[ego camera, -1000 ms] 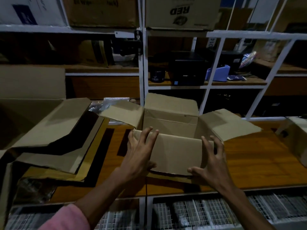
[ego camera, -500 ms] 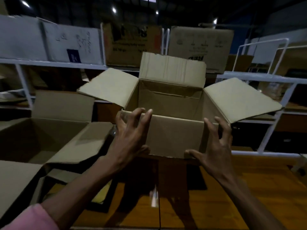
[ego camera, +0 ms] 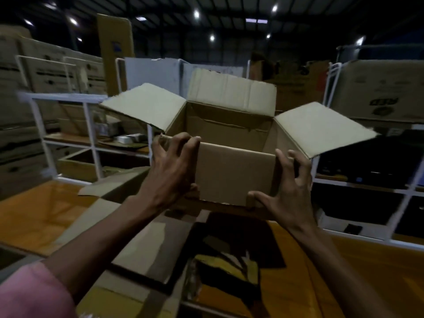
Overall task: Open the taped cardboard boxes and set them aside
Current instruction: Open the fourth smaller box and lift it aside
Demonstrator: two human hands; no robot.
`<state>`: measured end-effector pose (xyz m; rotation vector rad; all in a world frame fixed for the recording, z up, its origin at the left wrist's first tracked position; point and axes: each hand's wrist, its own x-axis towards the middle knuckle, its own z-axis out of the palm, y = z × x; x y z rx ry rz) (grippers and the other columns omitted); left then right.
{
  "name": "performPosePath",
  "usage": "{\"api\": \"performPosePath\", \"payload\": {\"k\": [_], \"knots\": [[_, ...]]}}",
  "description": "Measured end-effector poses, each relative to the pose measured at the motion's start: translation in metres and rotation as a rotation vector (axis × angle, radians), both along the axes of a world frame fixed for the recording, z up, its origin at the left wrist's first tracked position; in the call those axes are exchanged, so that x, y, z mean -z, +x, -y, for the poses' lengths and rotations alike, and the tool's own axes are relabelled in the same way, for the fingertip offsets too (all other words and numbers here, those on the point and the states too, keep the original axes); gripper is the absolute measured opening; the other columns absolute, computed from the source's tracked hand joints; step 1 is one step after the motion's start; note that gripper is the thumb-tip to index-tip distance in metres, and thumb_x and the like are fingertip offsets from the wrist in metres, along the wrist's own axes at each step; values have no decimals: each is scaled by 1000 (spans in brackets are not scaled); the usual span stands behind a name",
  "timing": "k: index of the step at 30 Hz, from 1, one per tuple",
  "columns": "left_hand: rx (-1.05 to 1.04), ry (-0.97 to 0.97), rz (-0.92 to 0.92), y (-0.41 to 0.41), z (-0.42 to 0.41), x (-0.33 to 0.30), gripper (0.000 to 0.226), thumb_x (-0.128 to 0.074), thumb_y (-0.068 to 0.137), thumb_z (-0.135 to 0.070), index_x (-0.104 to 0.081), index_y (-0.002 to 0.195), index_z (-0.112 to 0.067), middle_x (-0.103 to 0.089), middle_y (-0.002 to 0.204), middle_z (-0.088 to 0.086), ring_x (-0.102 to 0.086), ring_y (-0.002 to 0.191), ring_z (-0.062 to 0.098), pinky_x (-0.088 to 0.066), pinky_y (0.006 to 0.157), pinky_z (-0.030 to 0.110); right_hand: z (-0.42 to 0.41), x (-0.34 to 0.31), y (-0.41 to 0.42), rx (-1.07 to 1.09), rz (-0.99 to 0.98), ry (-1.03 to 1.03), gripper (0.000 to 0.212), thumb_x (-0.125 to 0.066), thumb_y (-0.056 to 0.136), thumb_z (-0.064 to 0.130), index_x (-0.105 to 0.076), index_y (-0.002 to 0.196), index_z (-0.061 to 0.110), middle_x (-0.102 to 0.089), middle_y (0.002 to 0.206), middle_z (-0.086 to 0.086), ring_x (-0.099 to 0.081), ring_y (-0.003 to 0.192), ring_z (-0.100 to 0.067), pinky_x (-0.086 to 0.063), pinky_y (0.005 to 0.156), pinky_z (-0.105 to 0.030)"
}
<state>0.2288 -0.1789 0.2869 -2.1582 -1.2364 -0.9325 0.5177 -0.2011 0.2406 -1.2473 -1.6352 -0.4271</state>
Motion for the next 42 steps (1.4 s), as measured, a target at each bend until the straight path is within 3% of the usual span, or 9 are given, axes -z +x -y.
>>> {"api": "performPosePath", "payload": {"k": [2, 9, 18, 23, 31, 40, 42], "knots": [[-30, 5, 4, -32, -4, -1, 125, -102, 43, -28, -33, 147, -13, -31, 143, 15, -29, 121, 56, -34, 96, 79, -12, -4, -33, -36, -9, -3, 113, -95, 60, 45, -34, 152, 26, -22, 153, -12, -31, 139, -34, -41, 106, -45], [-136, -51, 35, -109, -35, 20, 126, -101, 43, -25, -31, 147, -17, -36, 145, 20, -32, 121, 58, -44, 90, 78, -59, 5, -110, -97, 11, -56, 108, -94, 61, 44, -35, 150, 29, -25, 148, -8, -39, 131, -35, -51, 100, -52], [-189, -129, 52, -146, -89, 56, 124, -100, 48, -27, -28, 149, -19, -34, 145, 19, -34, 123, 60, -34, 101, 76, -111, 27, -147, -62, 30, -123, 103, -93, 64, 42, -36, 149, 28, -26, 145, -6, -44, 125, -36, -54, 94, -51], [-151, -179, 54, -174, -123, 67, 123, -100, 49, -26, -26, 148, -22, -26, 146, 12, -29, 127, 61, -41, 96, 76, -132, 41, -173, -32, 15, -182, 93, -89, 70, 43, -40, 147, 26, -29, 143, -8, -42, 127, -34, -52, 95, -47], [-37, -264, -33, -218, -177, 81, 123, -98, 49, -30, -24, 147, -23, -23, 145, 8, -23, 129, 58, -37, 99, 77, -150, 60, -223, 118, -48, -305, 68, -75, 86, 43, -44, 144, 24, -33, 136, -7, -46, 121, -35, -55, 86, -45], [36, -403, -66, -240, -235, 106, 120, -93, 59, -39, -16, 150, -27, -15, 149, 5, -19, 135, 58, -34, 106, 76, -172, 64, -257, 285, -101, -454, 61, -78, 84, 39, -49, 134, 19, -35, 131, -8, -43, 117, -29, -49, 86, -37], [55, -446, -72, -244, -243, 115, 122, -92, 59, -41, -16, 153, -27, -16, 150, 6, -19, 136, 57, -33, 106, 77, -176, 66, -262, 297, -114, -479, 58, -78, 83, 38, -50, 131, 19, -35, 129, -7, -42, 116, -28, -50, 90, -40]]}}
